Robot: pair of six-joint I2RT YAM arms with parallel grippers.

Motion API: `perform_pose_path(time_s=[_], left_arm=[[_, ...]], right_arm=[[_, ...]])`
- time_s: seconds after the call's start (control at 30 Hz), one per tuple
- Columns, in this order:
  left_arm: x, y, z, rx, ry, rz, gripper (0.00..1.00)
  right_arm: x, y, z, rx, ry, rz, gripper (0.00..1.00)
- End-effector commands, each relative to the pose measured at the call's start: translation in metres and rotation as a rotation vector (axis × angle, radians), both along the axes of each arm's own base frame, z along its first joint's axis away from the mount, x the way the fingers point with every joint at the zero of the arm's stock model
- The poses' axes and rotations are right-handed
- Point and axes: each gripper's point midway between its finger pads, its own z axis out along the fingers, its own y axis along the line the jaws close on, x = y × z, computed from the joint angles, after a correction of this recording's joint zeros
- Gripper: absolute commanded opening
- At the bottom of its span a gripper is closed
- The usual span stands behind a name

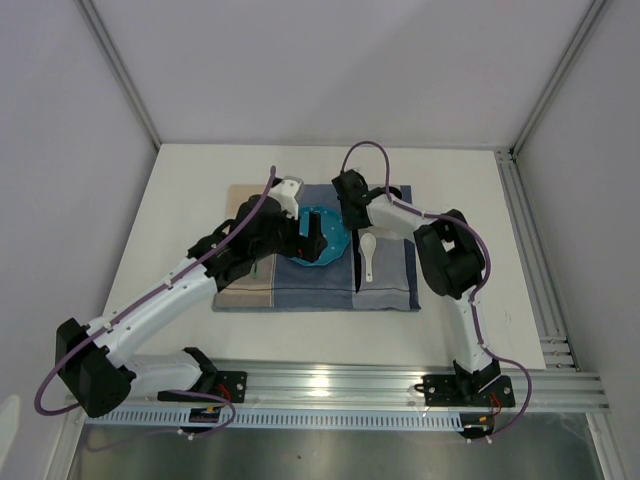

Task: Set the dinner table for one person
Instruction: Pick up the knife with the napkin.

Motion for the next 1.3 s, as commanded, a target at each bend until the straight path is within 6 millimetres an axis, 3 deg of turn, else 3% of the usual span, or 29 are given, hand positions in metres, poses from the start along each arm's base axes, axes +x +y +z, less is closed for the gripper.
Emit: perform_pose_path(time_s=[0.0,0.33,0.6,0.83,0.9,1.27], left_arm=[[0.000,-0.006,0.011,-0.024,-0.037,-0.033,0.99],[0.002,-0.016,0.011,-0.039,-0.029,-0.055,0.99],[0.001,-0.043,0.003,-0.066,0.016,-0.166,0.98],[0.012,-0.068,-0.036,-0.032,0.105,-0.230,0.94],[0.017,-0.073,-0.062,0.006,0.161,-0.228,0.93],[0.030,-0.106,-0.096,0.015,0.214,-0.287,0.84]], right_arm=[[0.007,0.000,0.038,-0.003,-0.065,-0.002,0.00],[0.004,0.000,0.084,0.036,-0.134,0.001,0.00],[0.001,0.003,0.108,0.077,-0.165,0.010,0.00],[0.000,0.005,0.119,0.097,-0.184,0.014,0.00],[0.000,0.005,0.123,0.103,-0.189,0.016,0.00],[-0.004,0.009,0.131,0.129,-0.194,0.028,0.00]])
